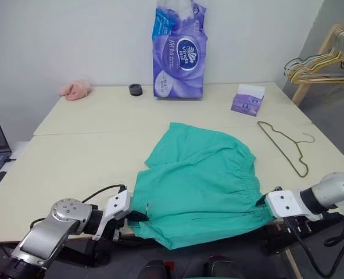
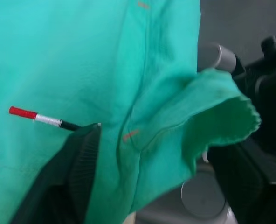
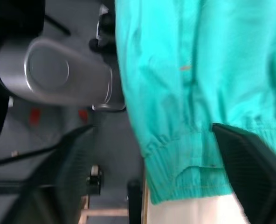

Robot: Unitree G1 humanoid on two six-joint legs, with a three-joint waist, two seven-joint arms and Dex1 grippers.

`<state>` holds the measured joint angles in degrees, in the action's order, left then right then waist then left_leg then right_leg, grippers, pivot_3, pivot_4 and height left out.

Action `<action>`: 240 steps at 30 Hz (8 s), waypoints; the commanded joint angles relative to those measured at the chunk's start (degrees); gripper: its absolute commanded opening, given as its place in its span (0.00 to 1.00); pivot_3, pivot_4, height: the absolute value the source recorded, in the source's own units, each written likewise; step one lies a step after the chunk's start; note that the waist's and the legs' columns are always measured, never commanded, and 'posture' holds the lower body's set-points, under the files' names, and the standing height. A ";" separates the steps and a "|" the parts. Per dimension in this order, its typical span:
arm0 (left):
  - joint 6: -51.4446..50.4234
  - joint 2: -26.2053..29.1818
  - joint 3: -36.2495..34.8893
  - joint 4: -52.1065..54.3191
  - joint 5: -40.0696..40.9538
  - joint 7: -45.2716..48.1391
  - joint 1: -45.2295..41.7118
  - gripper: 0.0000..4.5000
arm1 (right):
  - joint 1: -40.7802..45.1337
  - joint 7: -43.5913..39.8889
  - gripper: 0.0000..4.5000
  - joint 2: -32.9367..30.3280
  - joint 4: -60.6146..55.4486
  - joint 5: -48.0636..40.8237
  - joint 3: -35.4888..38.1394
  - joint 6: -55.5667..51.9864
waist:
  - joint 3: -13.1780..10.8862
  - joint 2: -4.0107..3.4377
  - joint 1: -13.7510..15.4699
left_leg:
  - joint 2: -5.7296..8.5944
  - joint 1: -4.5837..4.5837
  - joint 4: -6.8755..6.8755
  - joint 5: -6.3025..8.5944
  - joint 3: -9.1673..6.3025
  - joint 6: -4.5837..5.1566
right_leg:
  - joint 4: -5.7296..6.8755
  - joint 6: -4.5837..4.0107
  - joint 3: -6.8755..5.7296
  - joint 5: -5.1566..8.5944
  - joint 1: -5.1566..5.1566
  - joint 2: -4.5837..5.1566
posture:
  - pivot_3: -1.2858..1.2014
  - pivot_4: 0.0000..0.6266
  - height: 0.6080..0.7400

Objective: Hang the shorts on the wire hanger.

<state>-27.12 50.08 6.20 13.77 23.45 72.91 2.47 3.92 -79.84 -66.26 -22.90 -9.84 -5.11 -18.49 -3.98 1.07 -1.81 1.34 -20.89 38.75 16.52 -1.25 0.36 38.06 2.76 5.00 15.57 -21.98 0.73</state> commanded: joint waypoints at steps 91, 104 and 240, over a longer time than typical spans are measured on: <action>-2.96 -14.88 -10.11 -14.32 2.35 -22.55 -42.58 1.00 | 17.65 44.30 0.01 16.53 25.63 6.67 13.90 -13.13 | -0.39 -0.14 -3.01 | -0.02 -0.22 -0.01 0.08 0.14 -0.08 | -0.07 0.37 0.50 -0.17 -0.04 -0.37 | 0.50 0.09 1.00; -6.21 -9.19 -6.97 -24.55 2.51 -8.79 -45.48 1.00 | 15.74 43.06 0.01 17.47 7.79 11.07 7.85 6.47 | -0.43 -0.10 -2.91 | 0.03 -0.54 0.02 0.07 0.16 -0.08 | -0.11 0.38 0.42 -0.21 -0.32 -0.31 | 0.48 0.09 1.00; 8.37 -12.81 0.55 -16.26 -8.83 -4.08 -34.65 1.00 | 29.85 18.46 0.00 15.16 8.05 -2.78 -11.87 -23.56 | -0.54 -0.07 -2.80 | 0.10 -0.99 0.15 0.06 -0.14 -0.08 | 0.05 0.04 -0.11 -0.39 -0.71 0.07 | 0.49 0.07 1.00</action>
<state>-19.19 37.51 9.09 -2.98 13.48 70.13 -30.60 33.92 -62.28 -50.56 -14.21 -12.47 -20.22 -41.89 -4.52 1.00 -4.61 1.44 -21.88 38.90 16.58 -1.40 0.28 38.11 2.80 4.89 15.18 -22.69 0.81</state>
